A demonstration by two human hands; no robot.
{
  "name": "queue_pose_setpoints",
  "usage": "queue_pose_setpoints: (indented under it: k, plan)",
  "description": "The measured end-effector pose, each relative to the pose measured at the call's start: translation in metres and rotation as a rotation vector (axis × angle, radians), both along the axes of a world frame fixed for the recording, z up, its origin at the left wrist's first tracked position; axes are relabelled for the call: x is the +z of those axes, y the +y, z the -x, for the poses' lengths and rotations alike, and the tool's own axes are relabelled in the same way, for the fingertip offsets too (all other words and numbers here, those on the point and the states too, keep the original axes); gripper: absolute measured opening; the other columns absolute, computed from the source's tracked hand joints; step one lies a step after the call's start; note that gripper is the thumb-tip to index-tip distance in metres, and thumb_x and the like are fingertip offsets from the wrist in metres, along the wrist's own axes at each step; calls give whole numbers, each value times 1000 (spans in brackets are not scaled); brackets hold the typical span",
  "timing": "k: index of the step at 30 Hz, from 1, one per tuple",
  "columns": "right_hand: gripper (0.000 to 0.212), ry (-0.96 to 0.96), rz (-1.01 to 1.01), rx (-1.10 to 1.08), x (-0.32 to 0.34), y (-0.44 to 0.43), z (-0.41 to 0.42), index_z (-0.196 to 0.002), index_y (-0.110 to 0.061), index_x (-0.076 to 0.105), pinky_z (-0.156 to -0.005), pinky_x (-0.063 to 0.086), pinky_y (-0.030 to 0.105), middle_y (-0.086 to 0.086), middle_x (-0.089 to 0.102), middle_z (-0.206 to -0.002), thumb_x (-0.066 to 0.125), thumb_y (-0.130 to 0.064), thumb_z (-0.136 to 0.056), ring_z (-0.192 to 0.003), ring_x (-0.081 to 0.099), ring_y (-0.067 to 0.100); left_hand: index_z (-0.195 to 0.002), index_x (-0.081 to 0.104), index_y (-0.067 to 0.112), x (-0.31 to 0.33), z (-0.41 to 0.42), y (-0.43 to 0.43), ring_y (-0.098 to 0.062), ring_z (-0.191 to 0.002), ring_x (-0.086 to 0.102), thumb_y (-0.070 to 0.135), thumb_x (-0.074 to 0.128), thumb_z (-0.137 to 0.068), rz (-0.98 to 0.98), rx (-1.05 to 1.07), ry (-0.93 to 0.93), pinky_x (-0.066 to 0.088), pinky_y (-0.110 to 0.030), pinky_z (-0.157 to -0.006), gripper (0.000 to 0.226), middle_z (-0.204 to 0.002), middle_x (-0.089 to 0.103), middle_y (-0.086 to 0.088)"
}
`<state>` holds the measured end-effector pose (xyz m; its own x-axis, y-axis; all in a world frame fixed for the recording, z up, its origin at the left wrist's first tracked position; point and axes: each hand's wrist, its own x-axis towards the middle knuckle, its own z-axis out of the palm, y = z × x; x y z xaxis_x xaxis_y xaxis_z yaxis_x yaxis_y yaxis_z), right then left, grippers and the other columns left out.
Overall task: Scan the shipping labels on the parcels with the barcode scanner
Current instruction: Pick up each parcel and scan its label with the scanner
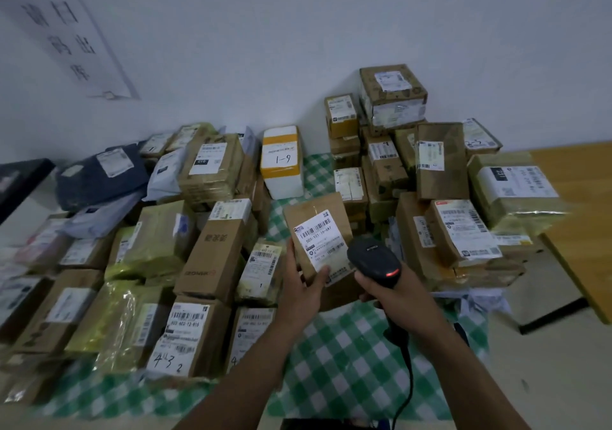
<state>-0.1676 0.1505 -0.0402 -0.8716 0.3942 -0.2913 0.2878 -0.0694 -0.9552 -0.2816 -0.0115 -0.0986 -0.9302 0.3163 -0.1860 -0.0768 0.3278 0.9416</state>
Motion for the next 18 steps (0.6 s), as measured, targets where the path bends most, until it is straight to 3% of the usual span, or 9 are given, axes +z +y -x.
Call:
queue_pose_setpoints:
  k: [2,4,8,10,13,16,18]
  plan:
    - [35,4,-42,2,7,3,0,-125,-30,64,-65,56,21,-5,75,-103,77,-27,-93,-79,75,14,-154,12,59,7,11,4,-6,-125,61,29,74,-94,50,26,35,58,-27,-91,91,-147,55,10]
    - [33,2,-99,15,14,5,2,-121,-37,63,-66,56,25,-8,75,-99,78,-30,-93,-75,75,14,-155,7,60,11,20,9,-13,-131,58,37,76,-92,80,31,45,55,-39,-101,96,-149,55,10]
    - [30,37,-145,103,32,7,8,-117,-39,63,-57,51,16,-10,75,-98,77,-27,-93,-67,73,6,-151,0,69,-11,46,18,-23,-128,62,79,69,-73,138,22,73,52,-55,-104,104,-145,59,3]
    - [26,60,-167,114,42,9,11,-111,-37,64,-53,47,11,-10,75,-90,77,-22,-94,-62,69,-1,-149,0,72,-29,59,24,-28,-128,61,91,65,-65,158,12,76,51,-60,-102,108,-145,58,-3]
    - [17,53,-200,117,50,13,16,-103,-35,67,-54,49,15,-8,75,-75,77,-25,-94,-60,67,1,-150,-3,70,-23,64,29,-33,-129,59,80,67,-72,218,-14,76,49,-62,-103,105,-148,54,-9]
    - [11,1,-239,149,51,18,20,-103,-25,70,-63,55,27,1,75,-81,74,-29,-94,-66,71,15,-157,-5,57,11,49,35,-37,-132,54,58,69,-88,282,-38,76,47,-57,-106,101,-150,47,-16]
    - [12,-8,-228,162,51,20,22,-105,-23,71,-62,55,24,3,75,-81,73,-28,-95,-66,71,13,-161,-4,47,17,47,39,-38,-136,48,45,70,-95,281,-51,69,45,-50,-108,99,-151,44,-19]
